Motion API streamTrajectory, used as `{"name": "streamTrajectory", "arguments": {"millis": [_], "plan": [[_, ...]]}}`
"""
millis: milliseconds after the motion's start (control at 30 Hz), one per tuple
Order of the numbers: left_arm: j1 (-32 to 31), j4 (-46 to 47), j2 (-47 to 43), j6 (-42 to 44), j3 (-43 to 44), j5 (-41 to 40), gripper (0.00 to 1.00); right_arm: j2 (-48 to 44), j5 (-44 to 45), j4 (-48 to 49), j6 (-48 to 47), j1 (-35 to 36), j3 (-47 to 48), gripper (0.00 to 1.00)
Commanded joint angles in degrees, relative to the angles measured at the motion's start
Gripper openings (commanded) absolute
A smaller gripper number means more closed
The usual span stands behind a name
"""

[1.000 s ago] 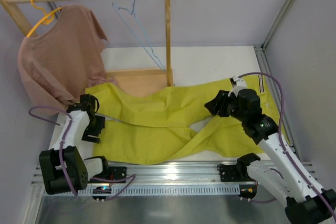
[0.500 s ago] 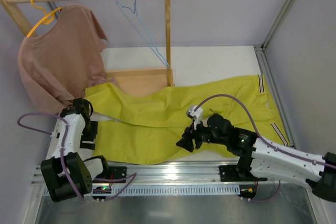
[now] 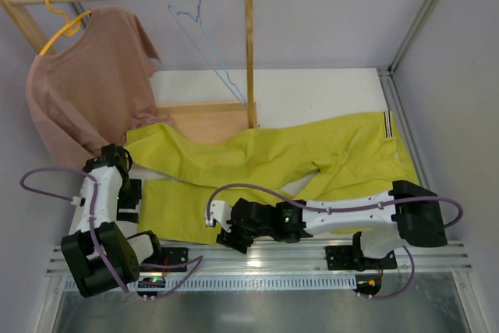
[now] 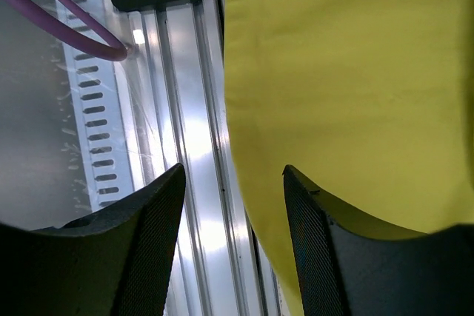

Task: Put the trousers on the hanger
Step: Fold the trousers

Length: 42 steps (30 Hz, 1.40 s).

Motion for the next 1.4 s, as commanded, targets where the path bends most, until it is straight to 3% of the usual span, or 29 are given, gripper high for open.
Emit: {"name": "streamTrajectory", "arguments": {"millis": [0,467,567,600,700,900,1167,1367], "plan": [[0.7,3.5,1.4,3.5,1.4,1.8,0.79,4.5,3.8,2.6,-3.6,1.6,2.6,0.58],[0.8,5.6,2.3,7.0,3.4,1.5,0.79,15.2,11.2,6.7,-2.2,3.5,1.2,0.50],[0.8,4.9,2.7,7.5,4.3,1.1,0.80,15.2,14.4,6.8,-1.7,3.8,1.1,0.39],[0.9,4.6,2.8,7.5,4.5,1.1,0.81,15.0,14.9,6.8,-1.6,3.9,1.2,0.25],[0.9,3.1,2.3,7.5,5.5,1.6,0.82,12.3,16.7,7.0,-1.3,3.9,1.9,0.04],[1.0,-1.2,0.6,7.4,10.6,-2.1,0.96,6.1,16.1,7.9,1.6,1.5,4.9,0.04],[1.0,-2.1,-1.2,8.9,9.2,1.5,0.95,7.0,-2.3,11.3,12.0,-11.4,9.6,0.04],[0.8,0.2,-2.0,9.2,3.6,6.9,0.93,12.1,-4.3,12.0,17.0,-18.2,12.1,0.04]]}}
